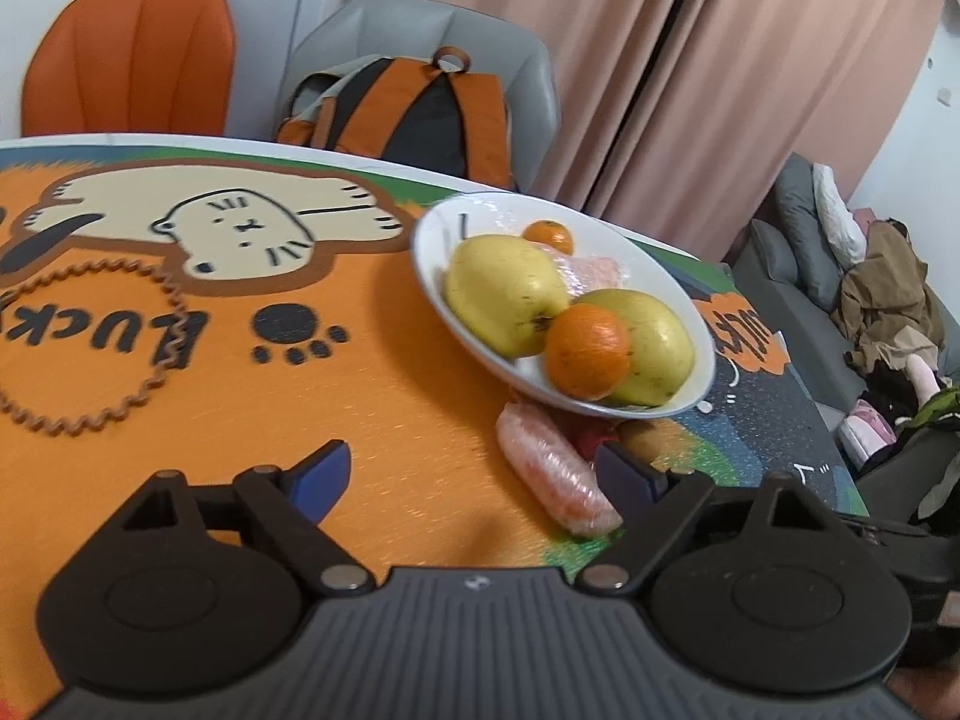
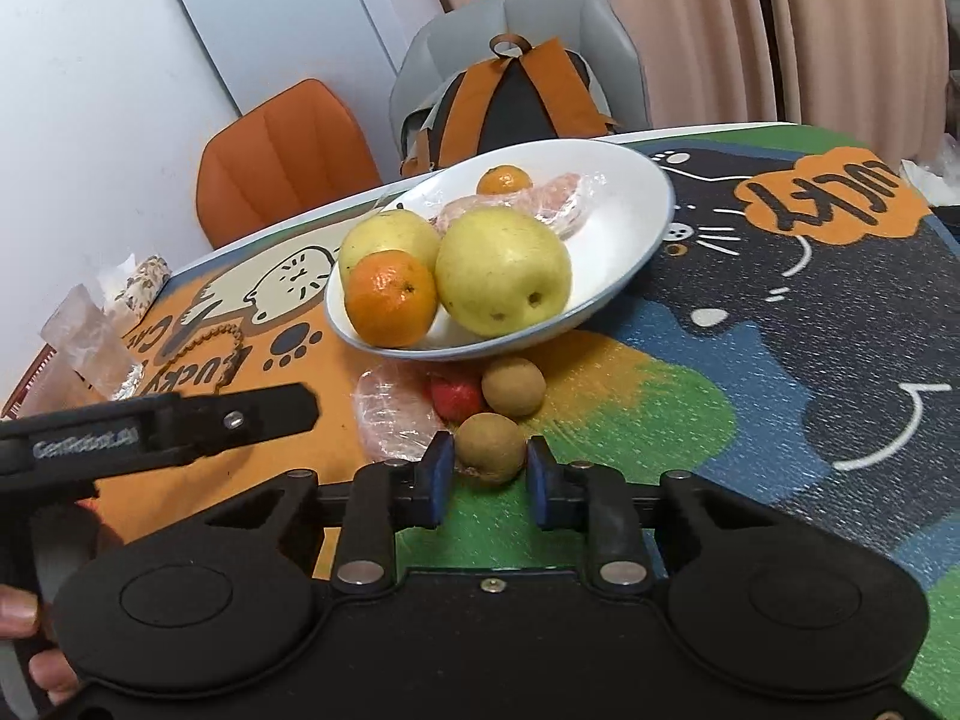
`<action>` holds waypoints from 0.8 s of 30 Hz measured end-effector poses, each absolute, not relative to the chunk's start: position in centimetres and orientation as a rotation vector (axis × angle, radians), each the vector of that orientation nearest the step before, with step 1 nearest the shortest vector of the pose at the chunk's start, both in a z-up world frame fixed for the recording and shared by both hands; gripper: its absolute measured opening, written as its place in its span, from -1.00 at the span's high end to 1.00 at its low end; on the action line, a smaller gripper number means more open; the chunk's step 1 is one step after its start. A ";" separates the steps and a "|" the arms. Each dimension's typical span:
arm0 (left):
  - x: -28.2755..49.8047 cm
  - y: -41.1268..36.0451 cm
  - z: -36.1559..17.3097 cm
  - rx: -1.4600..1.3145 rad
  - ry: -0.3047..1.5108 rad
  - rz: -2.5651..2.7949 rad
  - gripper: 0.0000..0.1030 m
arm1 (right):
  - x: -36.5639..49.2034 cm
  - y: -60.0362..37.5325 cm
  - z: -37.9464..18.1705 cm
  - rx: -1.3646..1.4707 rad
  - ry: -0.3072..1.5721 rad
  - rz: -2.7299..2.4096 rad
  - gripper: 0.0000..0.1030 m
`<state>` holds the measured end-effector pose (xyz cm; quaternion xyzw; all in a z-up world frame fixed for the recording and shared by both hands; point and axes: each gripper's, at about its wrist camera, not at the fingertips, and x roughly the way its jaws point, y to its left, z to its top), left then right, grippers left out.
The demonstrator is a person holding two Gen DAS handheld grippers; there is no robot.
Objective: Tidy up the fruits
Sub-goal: 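Grasp the second pink package with the left tool while the right tool grasps a brown kiwi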
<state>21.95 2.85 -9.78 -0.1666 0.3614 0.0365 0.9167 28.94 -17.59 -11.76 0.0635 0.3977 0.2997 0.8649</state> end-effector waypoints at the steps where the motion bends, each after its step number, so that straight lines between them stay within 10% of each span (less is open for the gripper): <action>1: 22.2 2.5 -9.9 -0.340 0.746 0.070 -0.68 | 28.9 -17.8 -11.7 0.136 0.833 0.625 0.53; 14: 23.5 -0.6 -11.1 -0.286 0.771 0.066 -0.63 | 27.2 -19.1 -11.7 0.154 0.872 0.671 0.50; 24: 22.9 -1.1 -11.7 -0.228 0.777 0.046 -0.19 | 27.3 -19.4 -11.7 0.145 0.850 0.643 0.41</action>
